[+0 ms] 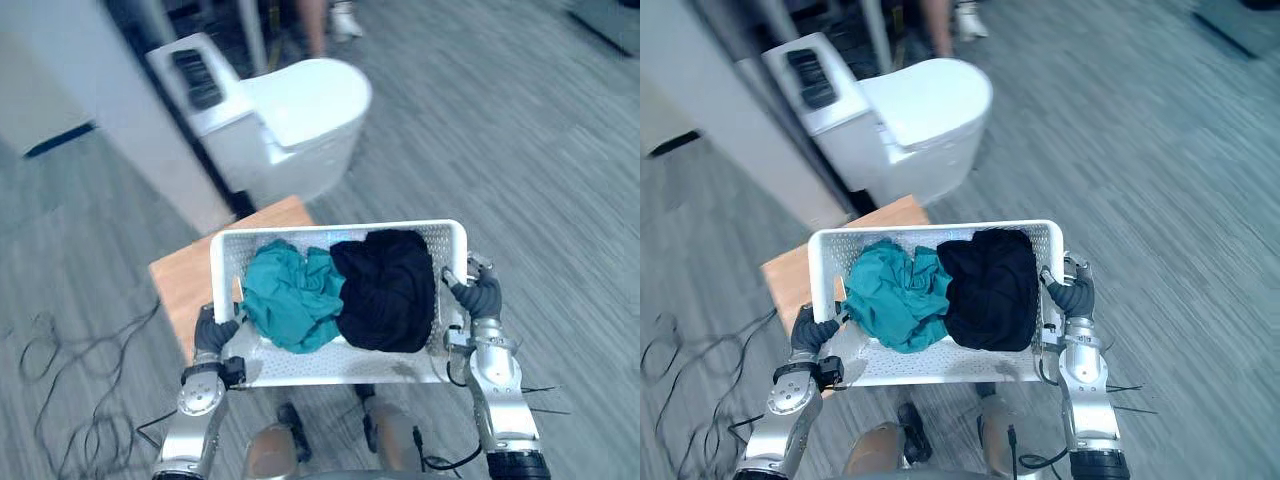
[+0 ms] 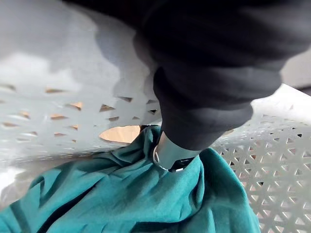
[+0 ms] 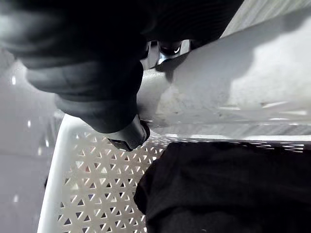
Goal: Pick up the laundry basket with both hands and put the clothes into the washing machine.
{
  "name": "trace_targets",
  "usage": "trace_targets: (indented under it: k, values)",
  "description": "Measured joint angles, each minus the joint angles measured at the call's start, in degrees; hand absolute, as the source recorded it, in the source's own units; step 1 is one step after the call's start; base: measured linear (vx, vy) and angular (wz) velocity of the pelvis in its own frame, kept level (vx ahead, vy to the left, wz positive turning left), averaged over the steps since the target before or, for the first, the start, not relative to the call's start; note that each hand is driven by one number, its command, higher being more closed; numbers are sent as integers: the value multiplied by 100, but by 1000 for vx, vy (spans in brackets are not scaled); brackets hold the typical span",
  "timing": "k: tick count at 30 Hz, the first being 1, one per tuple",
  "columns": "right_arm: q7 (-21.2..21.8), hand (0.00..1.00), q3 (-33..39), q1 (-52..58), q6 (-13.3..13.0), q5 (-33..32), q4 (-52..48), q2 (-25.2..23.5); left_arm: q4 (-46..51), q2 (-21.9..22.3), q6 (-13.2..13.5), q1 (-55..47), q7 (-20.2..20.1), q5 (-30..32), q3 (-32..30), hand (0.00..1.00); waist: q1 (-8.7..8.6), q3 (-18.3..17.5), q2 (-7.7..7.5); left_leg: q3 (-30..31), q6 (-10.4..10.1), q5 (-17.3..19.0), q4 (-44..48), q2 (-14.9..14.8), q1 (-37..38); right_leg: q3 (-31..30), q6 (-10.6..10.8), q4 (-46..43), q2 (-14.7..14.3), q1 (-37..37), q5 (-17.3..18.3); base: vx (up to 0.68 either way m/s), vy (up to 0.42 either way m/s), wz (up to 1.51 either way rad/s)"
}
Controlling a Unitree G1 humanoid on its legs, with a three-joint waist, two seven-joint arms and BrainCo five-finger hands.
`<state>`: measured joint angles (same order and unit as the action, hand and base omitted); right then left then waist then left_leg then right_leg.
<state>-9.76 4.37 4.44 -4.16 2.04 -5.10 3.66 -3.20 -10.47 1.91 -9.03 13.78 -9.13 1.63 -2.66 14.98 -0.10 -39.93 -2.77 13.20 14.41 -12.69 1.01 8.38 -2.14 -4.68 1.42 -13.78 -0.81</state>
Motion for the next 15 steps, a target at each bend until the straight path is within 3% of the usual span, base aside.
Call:
trace_targets:
  k: [1, 2, 4, 5, 6, 7, 8, 9, 10, 11, 12, 13, 15]
  values:
    - [5, 100, 23, -14, -5, -106, 48, -36, 12, 27, -1, 0, 0, -20, -3, 100, 9, -18, -26, -487, -70, 61, 11, -60, 203, 1042, -227, -271, 224, -48, 150, 36, -82, -194]
    - [5, 100, 40, -36, -11, -157, 118, -16, 15, 78, 0, -9, 0, -43, -6, 100, 8, -68, 7, -907, -174, 139, 77, -140, 382, 1765, -314, -487, 424, -42, 209, 60, -117, -197]
    - [12, 100, 38, -41, -28, -200, 207, -8, 14, 79, 0, -22, -3, -51, -6, 100, -26, -153, 27, -1294, -310, 274, 394, -348, 592, 1871, -155, -616, 354, -68, 95, 124, -149, -158]
    - [11, 100, 35, -33, -27, -224, 215, -7, 14, 80, -1, -24, -4, -54, -6, 100, -44, -154, 31, -1283, -302, 301, 592, -457, 633, 1677, -152, -685, 262, -94, 92, 181, -195, -150]
    - [12, 100, 29, -25, -27, -303, 222, 20, 14, 97, -1, -46, -17, -57, -4, 100, -56, -160, 34, -1165, -211, 338, 1304, -775, 634, 1383, -203, -865, 109, -118, 163, 198, -183, -151]
    - [30, 100, 8, -39, -28, -366, 223, 102, 15, 135, -1, -101, -40, -111, -3, 100, -43, -182, 75, -798, 478, 264, 2331, -1236, 458, 1089, -340, -1050, -140, -113, 321, 211, -172, -155]
    - [50, 100, -2, -51, -28, -370, 224, 147, 14, 152, -2, -135, -43, -156, -1, 100, 0, -183, 98, -459, 970, 78, 2920, -1444, 246, 927, -370, -1131, -268, -71, 408, 237, -158, -173]
    - [74, 100, -42, -87, -26, -370, 224, 199, 13, 211, -1, -235, -45, -172, -13, 100, 93, -181, 136, 613, 1329, -116, 3876, -1485, -199, 525, -434, -1177, -509, 66, 513, 255, -84, -198]
    - [74, 100, -103, -185, -23, -370, 227, 315, 16, 369, -1, -365, -45, -218, -29, 100, 239, -197, 164, 1786, 979, 89, 4293, -913, -661, 61, -473, -1173, -657, 186, 556, 263, -25, -212]
    - [75, 100, -135, -238, -23, -369, 228, 362, 15, 428, -2, -424, -45, -259, -41, 100, 306, -197, 164, 2245, 860, 167, 4375, -565, -874, -158, -487, -1157, -705, 262, 571, 280, 66, -223]
    - [96, 100, -245, -329, -23, -367, 237, 445, 17, 558, -1, -579, -46, -276, -103, 100, 414, -199, 167, 2898, 736, 281, 4321, 21, -1222, -606, -499, -1065, -771, 450, 579, 293, 99, -193]
    - [122, 100, -345, -364, -27, -355, 238, 491, 21, 635, -1, -699, -49, -327, -168, 100, 466, -199, 171, 3251, 684, 338, 3991, 423, -1536, -969, -504, -931, -796, 645, 583, 294, 104, -181]
    - [127, 100, -476, -369, -26, -354, 248, 594, 41, 695, 4, -819, -55, -379, -223, 100, 571, -252, 261, 3644, 532, 366, 2997, 780, -1959, -1362, -505, -629, -815, 891, 584, 348, 172, -125]
